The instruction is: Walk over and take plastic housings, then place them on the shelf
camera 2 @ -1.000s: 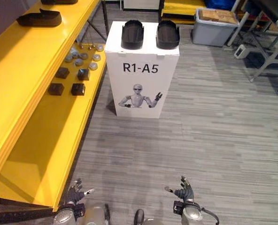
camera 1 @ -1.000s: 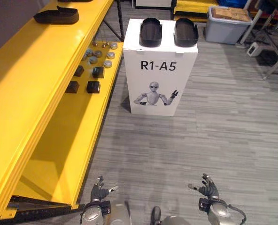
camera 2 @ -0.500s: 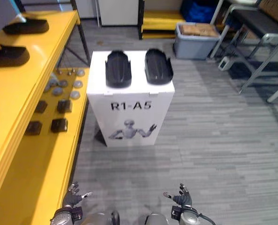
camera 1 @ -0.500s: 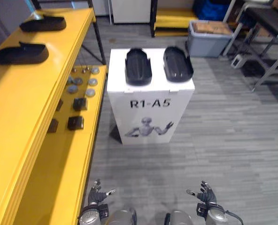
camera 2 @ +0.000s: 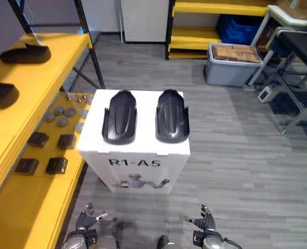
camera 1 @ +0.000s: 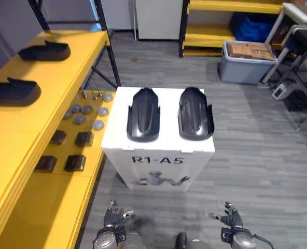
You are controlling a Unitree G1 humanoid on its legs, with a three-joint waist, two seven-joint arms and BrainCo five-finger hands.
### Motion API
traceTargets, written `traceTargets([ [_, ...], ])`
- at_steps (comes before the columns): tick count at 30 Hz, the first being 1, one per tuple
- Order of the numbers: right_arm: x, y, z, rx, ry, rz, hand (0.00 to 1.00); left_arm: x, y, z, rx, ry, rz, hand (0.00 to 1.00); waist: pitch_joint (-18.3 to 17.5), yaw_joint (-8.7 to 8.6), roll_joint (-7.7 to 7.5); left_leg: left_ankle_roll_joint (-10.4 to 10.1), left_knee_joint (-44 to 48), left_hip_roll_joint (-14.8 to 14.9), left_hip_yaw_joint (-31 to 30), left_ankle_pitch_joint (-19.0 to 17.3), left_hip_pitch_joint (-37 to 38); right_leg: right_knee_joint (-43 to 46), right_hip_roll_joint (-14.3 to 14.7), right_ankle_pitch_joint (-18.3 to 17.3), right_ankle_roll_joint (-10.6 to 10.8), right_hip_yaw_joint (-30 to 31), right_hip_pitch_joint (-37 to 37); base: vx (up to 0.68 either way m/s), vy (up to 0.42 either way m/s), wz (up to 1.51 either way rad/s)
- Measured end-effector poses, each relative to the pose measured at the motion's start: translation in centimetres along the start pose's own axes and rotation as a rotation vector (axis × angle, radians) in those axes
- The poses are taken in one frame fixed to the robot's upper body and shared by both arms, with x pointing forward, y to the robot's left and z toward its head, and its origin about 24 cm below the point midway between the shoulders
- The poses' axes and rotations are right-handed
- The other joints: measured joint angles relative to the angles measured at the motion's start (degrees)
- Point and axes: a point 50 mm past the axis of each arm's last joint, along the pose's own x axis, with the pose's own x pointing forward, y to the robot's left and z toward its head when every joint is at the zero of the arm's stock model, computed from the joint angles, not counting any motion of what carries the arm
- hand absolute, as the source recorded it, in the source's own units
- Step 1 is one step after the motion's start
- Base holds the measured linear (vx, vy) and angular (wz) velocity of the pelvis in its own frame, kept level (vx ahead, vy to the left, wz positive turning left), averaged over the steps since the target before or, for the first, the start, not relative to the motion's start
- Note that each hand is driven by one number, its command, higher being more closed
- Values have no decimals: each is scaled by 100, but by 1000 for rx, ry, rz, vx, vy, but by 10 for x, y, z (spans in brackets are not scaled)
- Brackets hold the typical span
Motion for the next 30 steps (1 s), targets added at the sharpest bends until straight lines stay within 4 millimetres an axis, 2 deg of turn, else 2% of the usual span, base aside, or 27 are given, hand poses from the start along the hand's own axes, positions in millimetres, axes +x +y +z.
traceTargets([
  [1, -1, -4, -2, 11, 6, -16, 0, 0, -1, 0, 1, 0, -2, 0, -28, -15, 56, 86, -981, -94, -11, 248, -20, -6, 9, -102, 155, 20, 58, 234, 120, -11],
  [2, -4, -15, -8, 7, 22, -47, 0, -2, -5, -5, 6, 15, -18, 0, -123, -63, 297, 174, -1846, -83, -190, 1171, -43, 0, 182, -210, 275, 9, 117, 220, 150, -4],
  [3, -5, -15, -13, 15, 40, -56, 0, -2, -5, -5, 17, 17, -21, 0, -124, -57, 302, 319, -1812, -102, -160, 1031, 5, 16, 168, -281, 307, 51, 159, 219, 177, 13],
  [5, -13, -17, -26, 35, 74, -71, 0, -3, 2, -11, 32, 44, -6, 0, -204, -51, 8, 412, -2383, -453, -33, 1159, 378, 86, -189, -412, 481, 99, 194, 218, 138, 6],
  [8, -14, -20, -23, 43, 60, -92, 0, -6, 9, -19, 45, 69, 10, 0, -241, -55, -53, 501, -2834, -687, 99, 1278, 648, 123, -404, -471, 563, 160, 198, 146, 82, -9],
  [11, -15, -32, 3, 80, -68, -145, 0, -10, 20, -24, 64, 84, 31, 0, -268, -65, -54, 544, -3286, -833, 189, 1428, 897, 122, -506, -499, 606, 267, 204, 102, 76, -8],
  [13, -21, -51, 37, 105, -227, -216, 0, -11, 25, -26, 79, 87, 40, 0, -314, -72, -95, 535, -3609, -883, 195, 1572, 1029, 116, -506, -501, 610, 302, 194, 54, 28, 1],
  [15, -25, -65, 55, 106, -306, -264, 0, -13, 27, -28, 97, 94, 39, 0, -346, -74, -129, 524, -3819, -889, 195, 1665, 1134, 114, -490, -502, 610, 306, 198, 20, 3, 1],
  [16, -28, -75, 67, 85, -358, -296, 0, -16, 28, -32, 101, 103, 38, 0, -394, -80, -157, 520, -3971, -894, 193, 1742, 1187, 113, -478, -502, 611, 311, 187, 0, 0, 0],
  [20, -32, -91, 112, 16, -523, -334, 0, -22, 32, -41, 115, 127, 37, 0, -455, -131, -204, 527, -4221, -918, 203, 1887, 1286, 122, -476, -519, 636, 348, 151, -17, 6, -2],
  [25, -35, -79, 165, -67, -711, -285, 0, -26, 34, -45, 116, 134, 27, 0, -556, -136, -166, 543, -4245, -932, 163, 1936, 1232, 141, -485, -527, 645, 353, 89, -65, 8, 1],
  [26, -34, -69, 181, -95, -759, -254, 0, -27, 34, -46, 116, 133, 24, 0, -580, -129, -162, 549, -4246, -932, 132, 1948, 1215, 136, -486, -529, 646, 322, 82, -63, 6, 9],
  [30, -25, -37, 212, -131, -834, -154, 0, -27, 34, -45, 116, 121, 11, 0, -588, -60, -161, 561, -4247, -947, 71, 1966, 1188, 130, -493, -528, 646, 282, 82, -39, 7, 8],
])
